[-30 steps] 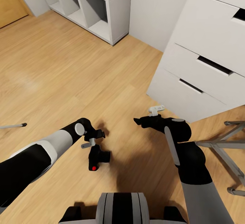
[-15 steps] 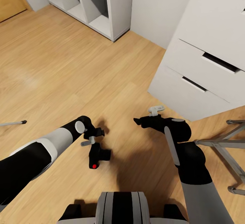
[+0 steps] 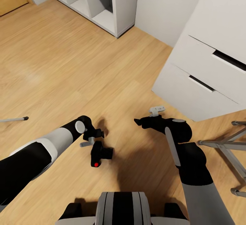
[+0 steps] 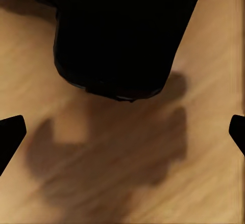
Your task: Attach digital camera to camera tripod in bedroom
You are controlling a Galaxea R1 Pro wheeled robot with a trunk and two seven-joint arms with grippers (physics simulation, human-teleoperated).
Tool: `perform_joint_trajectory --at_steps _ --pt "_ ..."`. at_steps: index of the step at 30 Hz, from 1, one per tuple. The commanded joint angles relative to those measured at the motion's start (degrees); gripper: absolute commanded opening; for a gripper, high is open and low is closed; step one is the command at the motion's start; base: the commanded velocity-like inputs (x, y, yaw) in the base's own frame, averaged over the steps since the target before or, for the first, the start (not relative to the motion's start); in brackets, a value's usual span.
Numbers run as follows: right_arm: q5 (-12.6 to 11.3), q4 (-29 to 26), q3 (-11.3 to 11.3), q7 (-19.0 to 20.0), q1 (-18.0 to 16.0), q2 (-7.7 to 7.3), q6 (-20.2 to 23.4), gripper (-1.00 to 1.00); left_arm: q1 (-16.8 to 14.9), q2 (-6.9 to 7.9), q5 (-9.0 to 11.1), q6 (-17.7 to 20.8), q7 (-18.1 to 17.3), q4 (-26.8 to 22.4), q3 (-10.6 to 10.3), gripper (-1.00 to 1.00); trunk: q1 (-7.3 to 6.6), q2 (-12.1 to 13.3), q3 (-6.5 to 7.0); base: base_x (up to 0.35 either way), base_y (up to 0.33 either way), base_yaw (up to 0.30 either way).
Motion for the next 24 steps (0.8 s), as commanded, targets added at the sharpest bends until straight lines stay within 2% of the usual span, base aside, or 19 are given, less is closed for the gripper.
perform_joint_trajectory --at_steps 1,16,24 --pt "0.1 -0.1 0.0 0.1 0.0 0.01 0.3 1.00 0.0 -0.02 -0.2 -0.3 -0.3 -0.1 0.2 1.00 -0.01 0.0 -0.13 0.000 0.000 0.077" --pt "0.1 -0.1 0.0 0.1 0.0 0.08 0.3 1.00 -0.9 -0.15 0.1 -1.4 -0.3 -0.3 0.3 1.00 -0.01 0.0 -1.39 0.000 0.000 0.077" --pt "0.1 -0.1 0.0 0.1 0.0 0.15 0.3 1.00 -2.2 -1.17 0.3 -1.5 -0.2 -0.6 0.4 1.00 -0.01 0.0 -1.55 0.000 0.000 0.020"
